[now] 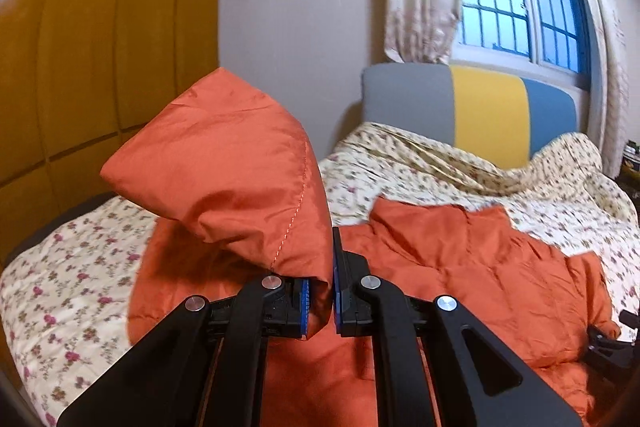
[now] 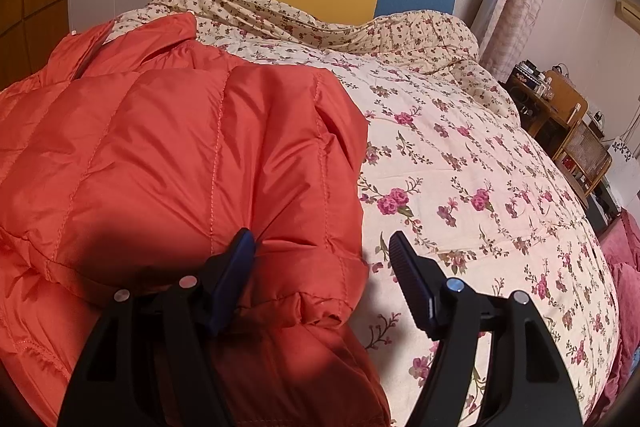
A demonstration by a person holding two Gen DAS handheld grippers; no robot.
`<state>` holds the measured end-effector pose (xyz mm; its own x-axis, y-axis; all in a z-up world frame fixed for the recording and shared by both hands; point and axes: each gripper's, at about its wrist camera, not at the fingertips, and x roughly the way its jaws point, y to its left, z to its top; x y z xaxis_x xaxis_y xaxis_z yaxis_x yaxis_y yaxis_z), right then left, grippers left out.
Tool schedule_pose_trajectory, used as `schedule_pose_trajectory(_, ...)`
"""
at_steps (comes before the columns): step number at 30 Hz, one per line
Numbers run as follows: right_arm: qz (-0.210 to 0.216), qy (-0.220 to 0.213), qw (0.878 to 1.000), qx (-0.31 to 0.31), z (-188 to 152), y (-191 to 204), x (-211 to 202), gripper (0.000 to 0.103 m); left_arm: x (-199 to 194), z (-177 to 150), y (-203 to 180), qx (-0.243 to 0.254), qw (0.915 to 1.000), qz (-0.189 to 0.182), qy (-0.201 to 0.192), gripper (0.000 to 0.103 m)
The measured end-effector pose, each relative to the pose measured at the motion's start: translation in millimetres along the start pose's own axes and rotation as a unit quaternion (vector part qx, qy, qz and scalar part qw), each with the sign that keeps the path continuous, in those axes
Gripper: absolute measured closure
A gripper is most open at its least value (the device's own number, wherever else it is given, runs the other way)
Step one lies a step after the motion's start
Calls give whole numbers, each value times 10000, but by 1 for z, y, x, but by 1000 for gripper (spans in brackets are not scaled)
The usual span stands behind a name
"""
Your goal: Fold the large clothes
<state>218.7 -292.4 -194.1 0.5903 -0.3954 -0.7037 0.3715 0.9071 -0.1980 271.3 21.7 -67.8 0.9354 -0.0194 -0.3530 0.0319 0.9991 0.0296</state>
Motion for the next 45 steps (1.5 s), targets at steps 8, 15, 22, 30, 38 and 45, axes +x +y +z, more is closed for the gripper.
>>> schedule_pose_trajectory(8,6,2,10000,5,0,0,0,33,6,-13,-51,658,9973,-258,211,95)
schedule_pose_trajectory(15,10,2,10000,8,0,0,0,33,17,-34,-99,1760,9816,-458,584,95)
schedule_pose_trajectory(22,13,1,10000,13,0,-1,0,33,34,-65,-138,2880,9499,-608,1057,89)
schedule_pose_trajectory(30,19,2,10000,20,0,-2,1,32,24,-72,-142,3081,9424,-751,1067,68)
schedule_pose_trajectory(38,31,-42,10000,27,0,-1,-2,32,-2,-44,-87,1611,9713,-1429,1011,19)
schedule_pose_trajectory(45,801,-796,9936,-65,12,7,-50,30,32,-39,-4,497,9869,-697,1370,22)
